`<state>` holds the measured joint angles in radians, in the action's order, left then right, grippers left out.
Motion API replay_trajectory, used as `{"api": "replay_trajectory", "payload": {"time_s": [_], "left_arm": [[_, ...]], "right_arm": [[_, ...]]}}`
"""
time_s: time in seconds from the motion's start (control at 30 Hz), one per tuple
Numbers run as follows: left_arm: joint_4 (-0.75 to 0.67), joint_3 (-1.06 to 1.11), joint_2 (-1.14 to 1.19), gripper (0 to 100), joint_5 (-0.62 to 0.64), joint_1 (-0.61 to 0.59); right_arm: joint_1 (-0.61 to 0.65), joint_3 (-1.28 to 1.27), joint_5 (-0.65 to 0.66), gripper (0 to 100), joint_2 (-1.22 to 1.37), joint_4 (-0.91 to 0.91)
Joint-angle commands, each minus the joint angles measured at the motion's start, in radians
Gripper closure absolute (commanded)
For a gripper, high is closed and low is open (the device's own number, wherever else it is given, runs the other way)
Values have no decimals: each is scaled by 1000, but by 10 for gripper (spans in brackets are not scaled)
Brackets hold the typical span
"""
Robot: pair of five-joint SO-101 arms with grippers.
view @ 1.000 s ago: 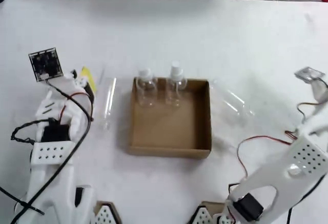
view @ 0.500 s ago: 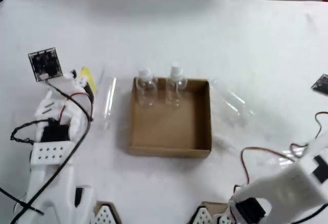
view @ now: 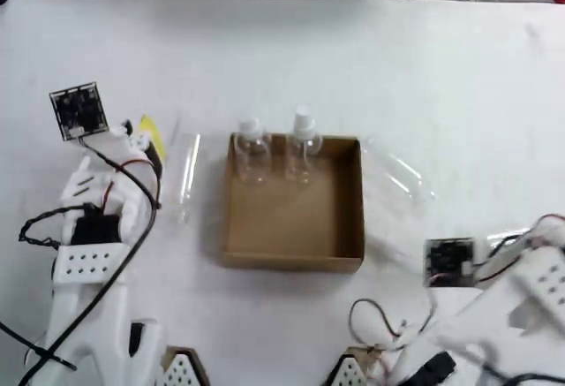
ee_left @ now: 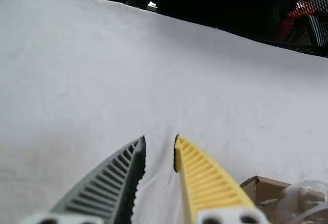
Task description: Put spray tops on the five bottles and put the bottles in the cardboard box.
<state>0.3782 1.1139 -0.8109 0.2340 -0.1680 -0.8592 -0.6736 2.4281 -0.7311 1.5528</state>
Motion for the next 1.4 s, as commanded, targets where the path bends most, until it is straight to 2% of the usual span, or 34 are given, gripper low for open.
{"api": "replay_trajectory", "payload": {"time_s": [0.0,0.17,0.23,0.43,0.63,0.87,1.27,1.37], "left_arm": [[-28,-9,-36,902,5,15],[-28,-9,-36,902,5,15],[-28,-11,-36,902,5,15],[-28,-11,-36,902,5,15],[-28,-12,-36,902,5,15],[-28,-12,-36,902,5,15],[-28,-12,-36,902,5,15],[-28,-12,-36,902,5,15]], "right_arm": [[81,-109,-146,981,-147,-188],[189,-206,-400,981,-234,-380],[229,-239,-434,981,-255,-383],[272,-348,-436,971,-325,-390],[300,-419,-436,723,-395,-392],[289,-597,-436,755,-363,-667],[277,-663,-434,755,-355,-667],[275,-709,-394,755,-355,-697]]}}
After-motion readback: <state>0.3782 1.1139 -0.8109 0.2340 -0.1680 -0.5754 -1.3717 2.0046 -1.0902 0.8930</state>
